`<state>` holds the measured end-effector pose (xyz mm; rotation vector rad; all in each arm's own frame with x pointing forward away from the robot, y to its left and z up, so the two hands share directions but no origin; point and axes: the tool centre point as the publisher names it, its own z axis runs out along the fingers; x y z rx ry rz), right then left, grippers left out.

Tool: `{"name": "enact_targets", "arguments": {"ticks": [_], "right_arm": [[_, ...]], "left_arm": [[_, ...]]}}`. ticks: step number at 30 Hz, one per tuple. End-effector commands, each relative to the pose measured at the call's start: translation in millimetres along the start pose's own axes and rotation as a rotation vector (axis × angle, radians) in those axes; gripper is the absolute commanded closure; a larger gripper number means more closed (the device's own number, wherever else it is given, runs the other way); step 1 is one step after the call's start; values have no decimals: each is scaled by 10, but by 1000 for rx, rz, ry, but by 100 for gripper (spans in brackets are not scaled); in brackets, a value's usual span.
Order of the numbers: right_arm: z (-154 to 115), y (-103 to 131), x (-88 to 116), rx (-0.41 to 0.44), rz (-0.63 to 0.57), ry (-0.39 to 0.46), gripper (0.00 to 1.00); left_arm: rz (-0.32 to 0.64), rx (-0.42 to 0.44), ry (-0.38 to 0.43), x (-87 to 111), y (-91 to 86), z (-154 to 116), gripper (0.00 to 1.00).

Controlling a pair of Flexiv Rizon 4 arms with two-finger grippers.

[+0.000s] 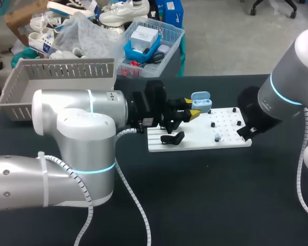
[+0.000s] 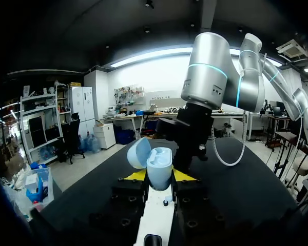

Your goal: Pick up each earbud case from the left stands, insert the matching earbuds, close the lid, and place the case in the box.

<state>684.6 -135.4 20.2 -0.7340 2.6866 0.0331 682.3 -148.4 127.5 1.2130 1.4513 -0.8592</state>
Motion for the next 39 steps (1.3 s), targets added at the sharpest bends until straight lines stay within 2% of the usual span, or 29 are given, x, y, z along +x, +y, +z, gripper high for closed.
{"name": "enact_targets", "arguments": {"ticks": [1,4,19,26,34,39], "right_arm": [[17,9,6,6,4,-2,100],[-1,10,5,-1,10,-13,100],[-217,45,-55,35,-26,58,100],[-385,102,-91,56,-36,46,100],[-543,206,-93,14,-32,-26,100],[-543,206,-93,14,-32,-26,100]], "left_arm": [[0,-7,-3,3,-13,5,100],[0,-7,-3,3,-13,5,100],[0,-7,-3,3,-13,5,100],[0,-7,-3,3,-13,5,100],[0,-7,-3,3,-13,5,100],[0,-7,-3,3,-13,5,100]]}}
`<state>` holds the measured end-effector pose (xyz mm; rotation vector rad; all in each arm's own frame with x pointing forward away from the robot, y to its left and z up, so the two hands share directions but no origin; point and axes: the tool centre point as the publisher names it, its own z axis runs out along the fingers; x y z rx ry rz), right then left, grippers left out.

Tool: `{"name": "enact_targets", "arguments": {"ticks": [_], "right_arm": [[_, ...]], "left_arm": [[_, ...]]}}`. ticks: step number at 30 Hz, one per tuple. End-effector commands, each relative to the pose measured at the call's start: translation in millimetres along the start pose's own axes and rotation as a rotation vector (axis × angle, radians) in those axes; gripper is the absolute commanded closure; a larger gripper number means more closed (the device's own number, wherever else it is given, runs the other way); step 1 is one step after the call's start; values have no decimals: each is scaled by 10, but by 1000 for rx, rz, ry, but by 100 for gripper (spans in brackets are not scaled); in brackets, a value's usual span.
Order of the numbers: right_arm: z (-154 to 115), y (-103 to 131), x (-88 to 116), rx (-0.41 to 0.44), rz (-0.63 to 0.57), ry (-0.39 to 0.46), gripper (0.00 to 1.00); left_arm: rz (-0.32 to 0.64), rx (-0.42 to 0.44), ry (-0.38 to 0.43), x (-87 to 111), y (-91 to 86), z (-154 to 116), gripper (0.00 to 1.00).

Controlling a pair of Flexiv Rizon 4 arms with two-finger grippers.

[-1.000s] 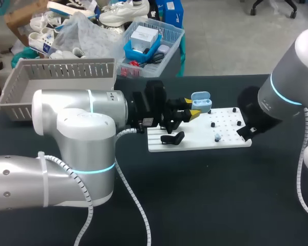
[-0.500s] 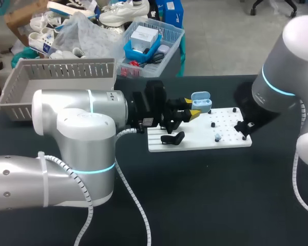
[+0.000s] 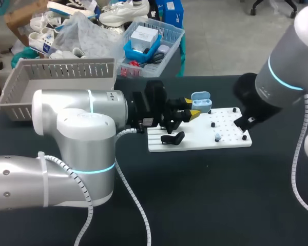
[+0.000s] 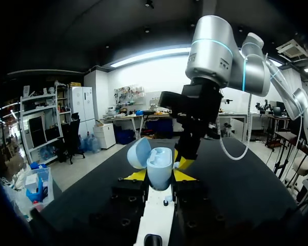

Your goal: Pick up each earbud case from the left stands, insert the matching earbuds, close the lid, and place the case in the box.

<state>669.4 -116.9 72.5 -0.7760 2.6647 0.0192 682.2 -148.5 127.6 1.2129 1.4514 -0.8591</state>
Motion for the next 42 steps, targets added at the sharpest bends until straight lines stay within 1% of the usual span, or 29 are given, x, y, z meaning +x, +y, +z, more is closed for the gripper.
{"name": "enact_targets", "arguments": {"ticks": [1,33,35,37,42], "right_arm": [[-24,9,53,8,2,-17,100],[-24,9,53,8,2,-17,100],[-39,1,86,17,24,-19,100],[-71,1,112,46,51,-16,100],[-177,-5,170,66,122,-11,100]], "left_arm": [[0,-7,-3,4,-12,6,100],[0,-7,-3,4,-12,6,100],[0,-7,-3,4,-12,6,100],[0,-7,-3,4,-12,6,100],[0,-7,-3,4,-12,6,100]]}}
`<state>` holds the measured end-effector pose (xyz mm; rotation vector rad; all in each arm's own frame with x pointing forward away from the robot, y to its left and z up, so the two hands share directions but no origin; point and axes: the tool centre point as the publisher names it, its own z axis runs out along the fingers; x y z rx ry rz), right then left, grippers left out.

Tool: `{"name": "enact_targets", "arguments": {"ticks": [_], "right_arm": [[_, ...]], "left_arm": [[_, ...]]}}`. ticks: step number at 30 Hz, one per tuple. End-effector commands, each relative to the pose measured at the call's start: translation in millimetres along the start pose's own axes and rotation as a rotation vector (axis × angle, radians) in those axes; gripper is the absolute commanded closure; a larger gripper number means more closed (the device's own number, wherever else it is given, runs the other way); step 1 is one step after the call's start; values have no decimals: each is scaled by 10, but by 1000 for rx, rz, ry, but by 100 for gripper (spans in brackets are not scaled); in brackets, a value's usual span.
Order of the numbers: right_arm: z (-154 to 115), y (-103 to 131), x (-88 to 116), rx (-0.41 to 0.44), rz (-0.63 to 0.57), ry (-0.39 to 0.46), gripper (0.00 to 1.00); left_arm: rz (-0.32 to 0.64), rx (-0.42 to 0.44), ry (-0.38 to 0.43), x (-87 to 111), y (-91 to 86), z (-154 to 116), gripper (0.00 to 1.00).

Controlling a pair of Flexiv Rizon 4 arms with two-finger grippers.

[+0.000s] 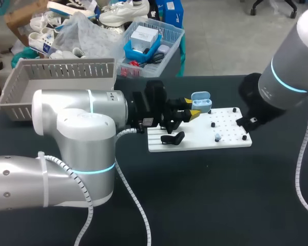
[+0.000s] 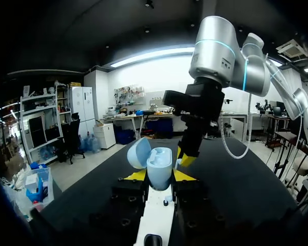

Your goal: Pick up each earbud case from the left stands, insert the matching earbuds, close the lid, and place the case in the box.

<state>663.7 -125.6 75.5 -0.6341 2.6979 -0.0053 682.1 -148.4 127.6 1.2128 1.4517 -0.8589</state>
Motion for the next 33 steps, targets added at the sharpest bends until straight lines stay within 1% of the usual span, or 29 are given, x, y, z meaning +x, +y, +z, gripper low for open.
{"name": "enact_targets", "arguments": {"ticks": [1,3,8,10,12,14,17,18,23,24,25,29,33], "right_arm": [[-145,30,103,44,35,-12,100],[-191,38,112,66,50,-14,100],[-341,63,124,90,104,-25,100],[-390,77,120,84,127,-15,100],[-437,105,118,103,135,-1,100],[-496,130,106,104,159,6,100],[-595,170,82,114,213,17,100],[-641,175,69,120,250,29,100],[-837,198,28,107,377,28,100],[-865,206,17,117,407,53,100],[-905,221,6,111,429,38,100],[-1067,310,-29,122,480,42,100],[-1184,397,-72,110,532,43,100]], "left_arm": [[0,-7,-3,5,-11,6,100],[0,-7,-3,5,-11,6,100],[0,-7,-3,5,-11,6,100],[0,-7,-3,5,-11,6,100],[0,-7,-3,5,-11,6,100],[0,-7,-3,5,-11,6,100],[0,-7,-3,5,-11,6,100],[0,-7,-3,5,-11,6,100],[0,-7,-3,5,-11,6,100],[0,-7,-3,5,-11,6,100],[0,-7,-3,5,-11,6,100],[0,-7,-3,5,-11,6,100],[0,-7,-3,5,-11,6,100]]}}
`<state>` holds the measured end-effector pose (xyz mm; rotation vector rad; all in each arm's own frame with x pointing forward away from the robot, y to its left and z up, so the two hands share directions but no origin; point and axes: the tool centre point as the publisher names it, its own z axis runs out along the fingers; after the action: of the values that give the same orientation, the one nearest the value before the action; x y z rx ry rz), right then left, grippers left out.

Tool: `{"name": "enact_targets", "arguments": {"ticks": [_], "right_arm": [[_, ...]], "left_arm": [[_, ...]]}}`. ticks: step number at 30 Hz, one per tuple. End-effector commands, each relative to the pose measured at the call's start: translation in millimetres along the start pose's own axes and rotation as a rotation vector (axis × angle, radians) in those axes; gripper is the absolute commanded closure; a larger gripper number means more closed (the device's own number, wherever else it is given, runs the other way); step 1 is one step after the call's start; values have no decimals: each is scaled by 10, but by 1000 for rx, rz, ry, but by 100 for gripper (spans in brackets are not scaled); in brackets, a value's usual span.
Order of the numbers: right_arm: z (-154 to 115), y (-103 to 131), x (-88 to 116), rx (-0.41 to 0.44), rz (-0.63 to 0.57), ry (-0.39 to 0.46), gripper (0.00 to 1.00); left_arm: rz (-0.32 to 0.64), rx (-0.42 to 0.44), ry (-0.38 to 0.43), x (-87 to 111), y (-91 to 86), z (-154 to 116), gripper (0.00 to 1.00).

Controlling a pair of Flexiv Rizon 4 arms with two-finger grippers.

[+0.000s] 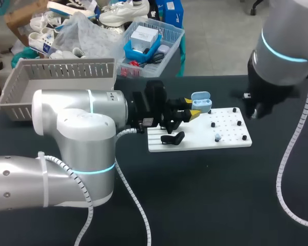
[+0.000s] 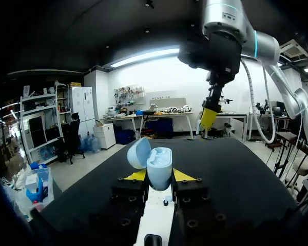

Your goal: Pick up each earbud case from the left stands, insert the matching earbuds, close the lid, and place the case in the box.

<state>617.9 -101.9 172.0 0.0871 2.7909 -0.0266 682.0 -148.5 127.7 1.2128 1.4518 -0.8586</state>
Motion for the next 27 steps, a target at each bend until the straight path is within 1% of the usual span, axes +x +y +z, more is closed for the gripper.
{"name": "enact_targets", "arguments": {"ticks": [1,5,13,16,22,27], "right_arm": [[-170,77,26,1,38,16,100],[-241,191,24,5,90,39,100],[-354,487,-8,-31,161,44,100],[-383,596,-29,-23,211,54,100],[-431,750,-86,-19,316,72,100],[-437,850,-170,-21,342,62,100]], "left_arm": [[0,-6,-3,5,-10,6,100],[0,-6,-3,5,-10,6,100],[0,-6,-3,5,-10,6,100],[0,-6,-3,5,-10,6,100],[0,-6,-3,5,-10,6,100],[0,-6,-3,5,-10,6,100]]}}
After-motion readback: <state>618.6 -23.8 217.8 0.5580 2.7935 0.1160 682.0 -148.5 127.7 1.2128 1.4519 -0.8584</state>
